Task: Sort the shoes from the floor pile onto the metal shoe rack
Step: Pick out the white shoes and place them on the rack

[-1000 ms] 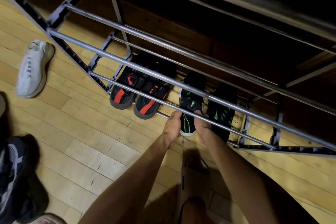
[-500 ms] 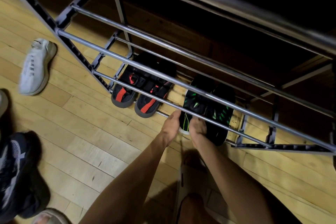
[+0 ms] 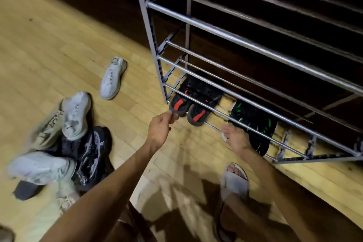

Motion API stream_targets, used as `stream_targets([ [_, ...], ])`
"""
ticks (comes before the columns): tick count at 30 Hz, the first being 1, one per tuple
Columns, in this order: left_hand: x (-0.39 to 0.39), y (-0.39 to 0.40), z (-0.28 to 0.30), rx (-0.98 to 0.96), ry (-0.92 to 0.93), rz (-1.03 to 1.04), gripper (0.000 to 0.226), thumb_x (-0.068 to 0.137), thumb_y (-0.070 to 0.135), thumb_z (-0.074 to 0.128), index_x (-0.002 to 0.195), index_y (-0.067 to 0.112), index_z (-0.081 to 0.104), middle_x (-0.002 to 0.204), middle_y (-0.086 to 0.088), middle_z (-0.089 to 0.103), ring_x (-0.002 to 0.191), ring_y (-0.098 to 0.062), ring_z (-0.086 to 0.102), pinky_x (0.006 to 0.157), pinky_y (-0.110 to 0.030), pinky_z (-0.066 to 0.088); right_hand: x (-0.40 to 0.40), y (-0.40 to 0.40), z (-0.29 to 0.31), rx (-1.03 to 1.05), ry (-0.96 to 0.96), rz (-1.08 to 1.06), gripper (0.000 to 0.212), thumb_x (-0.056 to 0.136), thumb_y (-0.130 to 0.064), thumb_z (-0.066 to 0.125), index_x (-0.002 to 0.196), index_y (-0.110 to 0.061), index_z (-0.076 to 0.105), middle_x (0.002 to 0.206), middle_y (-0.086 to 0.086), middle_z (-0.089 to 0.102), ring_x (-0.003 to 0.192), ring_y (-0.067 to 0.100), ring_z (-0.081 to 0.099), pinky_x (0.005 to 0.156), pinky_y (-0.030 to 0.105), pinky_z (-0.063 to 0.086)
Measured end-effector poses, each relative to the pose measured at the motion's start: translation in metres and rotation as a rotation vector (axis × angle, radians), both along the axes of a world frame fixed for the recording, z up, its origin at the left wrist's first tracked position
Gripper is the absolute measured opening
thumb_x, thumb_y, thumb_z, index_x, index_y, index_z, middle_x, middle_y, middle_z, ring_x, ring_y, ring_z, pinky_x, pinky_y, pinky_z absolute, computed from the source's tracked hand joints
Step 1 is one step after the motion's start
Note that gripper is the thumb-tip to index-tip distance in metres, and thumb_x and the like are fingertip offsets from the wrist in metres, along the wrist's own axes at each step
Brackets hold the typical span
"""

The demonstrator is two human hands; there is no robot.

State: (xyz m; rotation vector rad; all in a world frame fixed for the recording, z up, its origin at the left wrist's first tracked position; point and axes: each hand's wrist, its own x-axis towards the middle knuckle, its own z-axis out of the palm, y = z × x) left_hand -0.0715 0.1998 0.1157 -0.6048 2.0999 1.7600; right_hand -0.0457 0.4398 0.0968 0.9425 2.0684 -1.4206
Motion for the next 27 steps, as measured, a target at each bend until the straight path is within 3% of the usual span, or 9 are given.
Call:
stream_targets([
  [3,0.018,-0.031,0.047,0.025,0.092,0.095,0.042,0.104,0.031,0.038,0.091,0.013,0.072,0.106,-0.01,0.073,0.091,-0.016,0.06,0.083,-0.037,0.046,-0.003,-0.043,0.05,-0.115,0.121,0.07,0.038,0.103,-0.031,0.037,0.122,-0.008,0.061,0.134,0.016,0.057,0.129,0.032,0.05,0.107,0.043,0.041],
  [6,0.035,-0.064,0.098,0.037,0.169,0.144,0.04,0.104,0.03,0.037,0.088,0.015,0.071,0.103,-0.008,0.074,0.09,-0.017,0.06,0.081,-0.036,0.046,0.0,-0.08,0.097,-0.175,0.2,0.083,0.046,0.107,-0.028,0.03,0.127,0.003,0.057,0.125,0.014,0.058,0.117,0.027,0.055,0.081,0.029,0.047],
  [9,0.056,-0.099,0.145,0.043,0.25,0.222,0.04,0.104,0.032,0.037,0.089,0.016,0.071,0.098,-0.004,0.074,0.089,-0.016,0.062,0.08,-0.035,0.047,0.006,-0.111,0.137,-0.146,0.297,0.157,0.05,0.107,-0.03,0.029,0.125,0.004,0.06,0.126,0.023,0.062,0.105,0.027,0.06,0.07,0.024,0.047],
  [13,0.089,-0.138,0.201,0.039,0.353,0.27,0.041,0.104,0.032,0.036,0.089,0.017,0.071,0.094,-0.002,0.075,0.083,-0.015,0.063,0.076,-0.033,0.048,0.023,-0.146,0.202,-0.104,0.452,0.226,0.05,0.106,-0.03,0.03,0.114,0.001,0.068,0.114,0.024,0.068,0.095,0.022,0.063,0.067,0.021,0.046],
  [17,0.126,-0.163,0.252,0.068,0.466,0.327,0.042,0.105,0.028,0.035,0.091,0.011,0.07,0.093,-0.008,0.072,0.074,-0.011,0.061,0.063,-0.02,0.048,0.049,-0.168,0.256,-0.098,0.574,0.316,0.053,0.104,-0.04,0.029,0.108,-0.011,0.073,0.102,0.004,0.073,0.097,0.014,0.067,0.084,0.03,0.053],
  [22,0.172,-0.18,0.292,0.079,0.567,0.379,0.042,0.104,0.028,0.033,0.09,0.014,0.07,0.095,-0.007,0.073,0.078,-0.013,0.061,0.069,-0.027,0.048,0.088,-0.188,0.3,-0.163,0.691,0.372,0.048,0.102,-0.042,0.03,0.102,-0.018,0.072,0.101,0.003,0.073,0.096,0.015,0.067,0.076,0.029,0.05],
  [27,0.211,-0.193,0.303,0.071,0.58,0.461,0.04,0.104,0.027,0.033,0.09,0.014,0.069,0.093,-0.005,0.072,0.078,-0.013,0.059,0.07,-0.028,0.047,0.114,-0.198,0.321,-0.154,0.755,0.438,0.048,0.104,-0.039,0.028,0.109,-0.017,0.07,0.105,0.001,0.073,0.1,0.013,0.067,0.084,0.031,0.053],
])
